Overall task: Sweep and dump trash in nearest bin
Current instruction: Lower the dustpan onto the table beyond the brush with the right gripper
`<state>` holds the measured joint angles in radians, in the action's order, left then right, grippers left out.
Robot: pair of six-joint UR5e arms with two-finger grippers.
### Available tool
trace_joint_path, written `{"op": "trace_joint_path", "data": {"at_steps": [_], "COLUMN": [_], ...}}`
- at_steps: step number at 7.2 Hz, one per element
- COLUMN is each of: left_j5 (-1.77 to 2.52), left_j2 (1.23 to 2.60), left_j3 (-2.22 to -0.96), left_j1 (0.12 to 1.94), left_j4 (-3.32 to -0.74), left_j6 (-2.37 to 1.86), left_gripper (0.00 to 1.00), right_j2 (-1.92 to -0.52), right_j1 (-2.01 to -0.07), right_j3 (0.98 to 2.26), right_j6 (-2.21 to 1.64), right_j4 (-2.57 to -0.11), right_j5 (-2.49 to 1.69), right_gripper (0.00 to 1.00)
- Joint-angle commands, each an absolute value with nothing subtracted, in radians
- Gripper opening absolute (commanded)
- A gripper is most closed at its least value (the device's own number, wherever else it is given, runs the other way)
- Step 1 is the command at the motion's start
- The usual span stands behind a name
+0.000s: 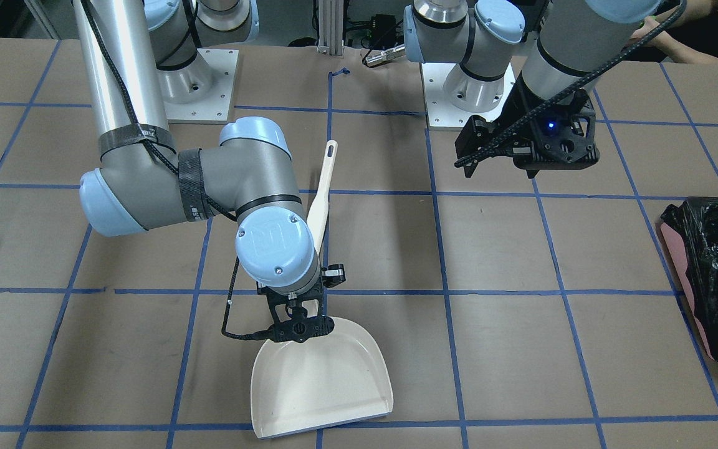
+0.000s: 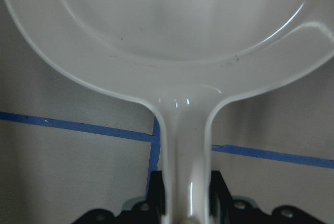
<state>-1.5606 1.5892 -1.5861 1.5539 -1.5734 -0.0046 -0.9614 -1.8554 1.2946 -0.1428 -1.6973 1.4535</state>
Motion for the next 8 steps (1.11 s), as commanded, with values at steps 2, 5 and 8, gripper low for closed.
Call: {"op": "trace_joint_path", "data": {"at_steps": [2,5,8], "left_j5": [-1.562,-1.560,-1.560], "left_j2": [1.589,1.589,1.589], "left_j3": [-1.586,-1.586,-1.588], "left_j1": [1.554,1.554,1.554], "left_j4": [-1.574,-1.574,-1.574], "left_j6": [-0.005,-0.005,-0.005], "left_gripper": [1.00,1.00,1.00], "right_j2": [-0.956,-0.953,-0.945], "right_j1": [-1.858,-1.858,-1.858], "right_j3": [1.293,1.295,1.295], "right_j6": [-0.199,-0.204,-0.225], "right_j4": [-1.700,-1.698,-1.698], "right_j5": [1.453,1.450,1.450], "right_gripper": [0.00,0.00,0.00]}}
